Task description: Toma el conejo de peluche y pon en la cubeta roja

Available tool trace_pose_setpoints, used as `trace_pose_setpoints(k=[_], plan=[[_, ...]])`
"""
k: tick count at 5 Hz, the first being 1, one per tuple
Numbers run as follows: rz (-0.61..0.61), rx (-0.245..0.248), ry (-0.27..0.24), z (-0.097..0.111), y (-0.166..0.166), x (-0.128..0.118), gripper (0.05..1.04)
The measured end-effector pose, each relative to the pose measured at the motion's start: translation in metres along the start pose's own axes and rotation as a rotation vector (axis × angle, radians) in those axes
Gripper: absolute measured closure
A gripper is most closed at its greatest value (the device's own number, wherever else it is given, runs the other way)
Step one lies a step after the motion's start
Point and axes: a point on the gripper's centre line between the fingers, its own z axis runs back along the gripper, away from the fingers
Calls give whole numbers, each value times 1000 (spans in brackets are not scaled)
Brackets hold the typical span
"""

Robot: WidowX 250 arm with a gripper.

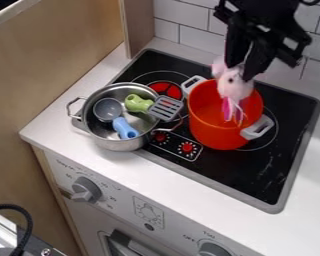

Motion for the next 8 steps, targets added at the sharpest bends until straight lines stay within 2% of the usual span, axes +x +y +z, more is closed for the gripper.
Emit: trace_pose_setpoints(k=[1, 2, 4, 5, 6, 7, 8], plan=[[6, 1, 0, 3, 0, -7, 308], [22, 6, 1, 1, 1, -10, 91], [76, -14, 113, 25, -2, -21, 85], [114, -48, 72, 33, 7, -38, 85], [131, -58, 18, 24, 15, -49, 85], [118, -51, -59, 23, 20, -59, 85], [92, -31, -60, 22, 27, -66, 85]])
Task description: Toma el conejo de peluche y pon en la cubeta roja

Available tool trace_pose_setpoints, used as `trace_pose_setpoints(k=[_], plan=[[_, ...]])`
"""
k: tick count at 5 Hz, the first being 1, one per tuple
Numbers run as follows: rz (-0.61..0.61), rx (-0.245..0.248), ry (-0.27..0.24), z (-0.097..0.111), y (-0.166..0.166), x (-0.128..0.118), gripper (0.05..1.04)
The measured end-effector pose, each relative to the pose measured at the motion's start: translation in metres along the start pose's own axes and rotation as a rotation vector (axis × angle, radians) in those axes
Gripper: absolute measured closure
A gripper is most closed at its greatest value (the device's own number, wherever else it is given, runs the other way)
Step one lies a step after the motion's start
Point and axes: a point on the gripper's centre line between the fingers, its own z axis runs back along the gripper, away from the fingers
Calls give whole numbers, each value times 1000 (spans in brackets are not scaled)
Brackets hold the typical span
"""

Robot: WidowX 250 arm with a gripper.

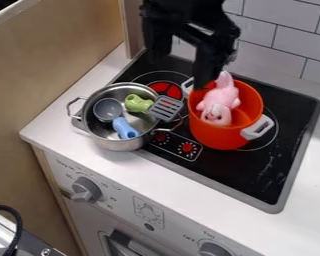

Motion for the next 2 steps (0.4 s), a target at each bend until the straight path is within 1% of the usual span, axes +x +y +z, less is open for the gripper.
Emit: trace_pose_setpoints(k=[1, 2], plan=[[-9, 9, 0, 4, 4, -5, 85], [3, 19, 30, 5, -2, -10, 85]])
